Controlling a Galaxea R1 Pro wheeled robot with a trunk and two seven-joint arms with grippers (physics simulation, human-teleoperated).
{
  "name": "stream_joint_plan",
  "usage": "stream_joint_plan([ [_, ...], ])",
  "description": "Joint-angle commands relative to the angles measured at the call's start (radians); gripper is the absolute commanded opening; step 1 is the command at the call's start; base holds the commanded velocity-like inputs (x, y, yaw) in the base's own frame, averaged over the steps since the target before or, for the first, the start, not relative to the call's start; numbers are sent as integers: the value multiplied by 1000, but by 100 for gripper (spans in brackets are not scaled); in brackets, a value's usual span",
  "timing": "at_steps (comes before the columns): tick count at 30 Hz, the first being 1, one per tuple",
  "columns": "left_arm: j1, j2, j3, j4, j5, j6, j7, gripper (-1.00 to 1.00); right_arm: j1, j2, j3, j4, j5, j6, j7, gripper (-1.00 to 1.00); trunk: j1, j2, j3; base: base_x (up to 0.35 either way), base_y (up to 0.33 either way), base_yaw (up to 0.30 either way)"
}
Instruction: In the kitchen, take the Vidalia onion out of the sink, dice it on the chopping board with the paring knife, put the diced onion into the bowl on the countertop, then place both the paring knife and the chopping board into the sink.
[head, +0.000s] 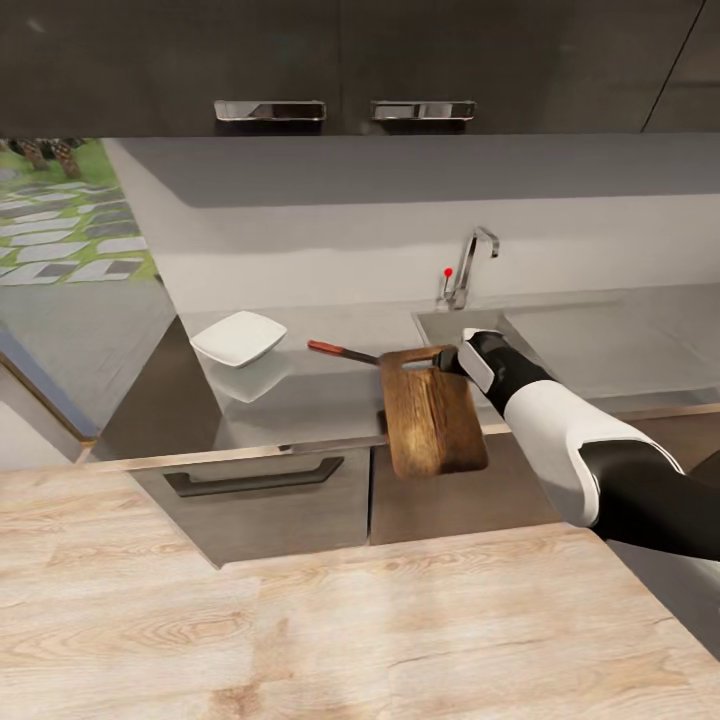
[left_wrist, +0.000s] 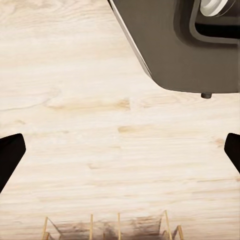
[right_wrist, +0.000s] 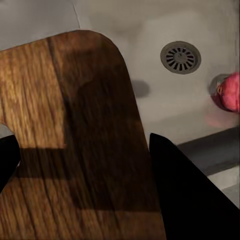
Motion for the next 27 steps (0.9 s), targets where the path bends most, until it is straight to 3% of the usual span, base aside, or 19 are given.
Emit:
stream_joint_plan([
  [1, 1, 0, 0, -1, 1, -1, -1, 100, 0, 1, 5, -1, -15, 0, -15, -100, 0, -1, -1, 0, 0, 0],
  [13, 1, 0, 1, 0, 1, -1, -1, 100, 0, 2, 4, 0, -21, -9, -41, -100, 0, -1, -1, 0, 202, 0],
  [21, 1, 0, 0, -2, 0, -1, -1, 100, 0, -7, 3, 3, -103, -17, -52, -100, 0, -1, -1, 0, 225, 0],
  [25, 1, 0, 0, -3, -1, -1, -1, 100, 0, -7, 3, 6, -106, -77, -127, -100, 0, -1, -1, 0, 15, 0],
  [27, 1, 0, 0, -4, -1, -1, -1, 100, 0, -5, 3, 7, -109, -165, -236, -100, 0, -1, -1, 0, 4, 0],
])
